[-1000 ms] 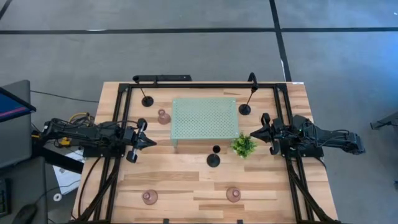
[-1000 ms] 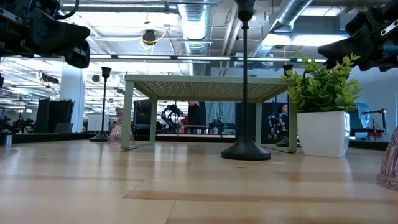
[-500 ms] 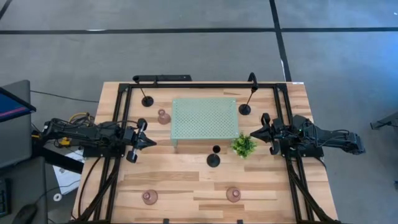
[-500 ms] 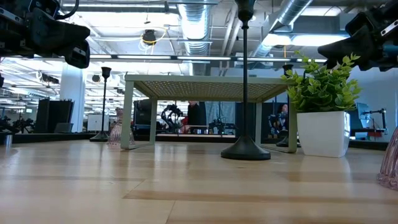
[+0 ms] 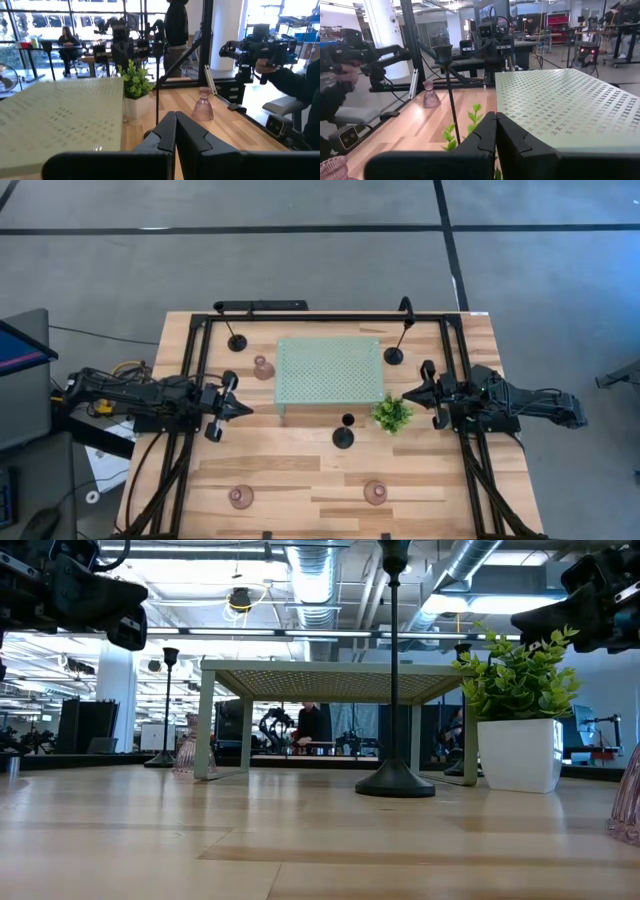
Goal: Pick & Place candle stick holders
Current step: Put the top left black candle holder on the shelf
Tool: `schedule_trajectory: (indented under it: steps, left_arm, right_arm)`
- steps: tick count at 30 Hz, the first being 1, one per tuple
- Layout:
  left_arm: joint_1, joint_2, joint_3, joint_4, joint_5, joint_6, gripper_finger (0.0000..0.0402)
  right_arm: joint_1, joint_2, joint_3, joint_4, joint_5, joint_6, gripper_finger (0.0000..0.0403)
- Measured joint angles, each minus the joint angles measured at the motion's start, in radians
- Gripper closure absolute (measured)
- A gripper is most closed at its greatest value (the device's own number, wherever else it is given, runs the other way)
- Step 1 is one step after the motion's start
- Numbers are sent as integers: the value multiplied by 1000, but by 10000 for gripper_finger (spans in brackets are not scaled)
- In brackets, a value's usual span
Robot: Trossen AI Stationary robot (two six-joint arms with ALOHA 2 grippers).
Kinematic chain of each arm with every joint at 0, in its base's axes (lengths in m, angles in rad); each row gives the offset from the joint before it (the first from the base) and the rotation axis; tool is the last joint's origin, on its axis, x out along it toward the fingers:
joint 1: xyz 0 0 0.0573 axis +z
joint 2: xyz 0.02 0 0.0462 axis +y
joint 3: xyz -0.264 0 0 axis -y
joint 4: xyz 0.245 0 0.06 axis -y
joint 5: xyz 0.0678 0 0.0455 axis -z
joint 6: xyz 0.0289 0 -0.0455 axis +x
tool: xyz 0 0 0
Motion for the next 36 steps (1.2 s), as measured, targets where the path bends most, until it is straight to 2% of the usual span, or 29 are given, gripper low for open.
schedule_trajectory:
  steps: [5, 8, 15, 26, 29, 32, 36]
  left_arm:
    - [0, 26, 0, 32, 0, 1, 395]
    - [0, 36, 0, 52, -22, 56, 395]
    - [0, 34, 0, 56, -345, 83, 395]
    - [0, 34, 32, 50, -547, 132, 395]
    - [0, 34, 90, -30, -546, 132, 395]
    - [0, 34, 159, -189, -555, 131, 397]
    - [0, 34, 224, -324, -695, 130, 397]
  right_arm:
    - [0, 0, -1, 19, 8, -1, 403]
    - [0, 0, -1, 50, 48, -1, 403]
    - [0, 0, -1, 60, 153, -3, 403]
    - [0, 0, -1, 59, 155, -2, 403]
    - [0, 0, 1, 59, 155, 5, 403]
    - [0, 0, 1, 59, 155, 8, 403]
    - [0, 0, 1, 57, 155, 8, 403]
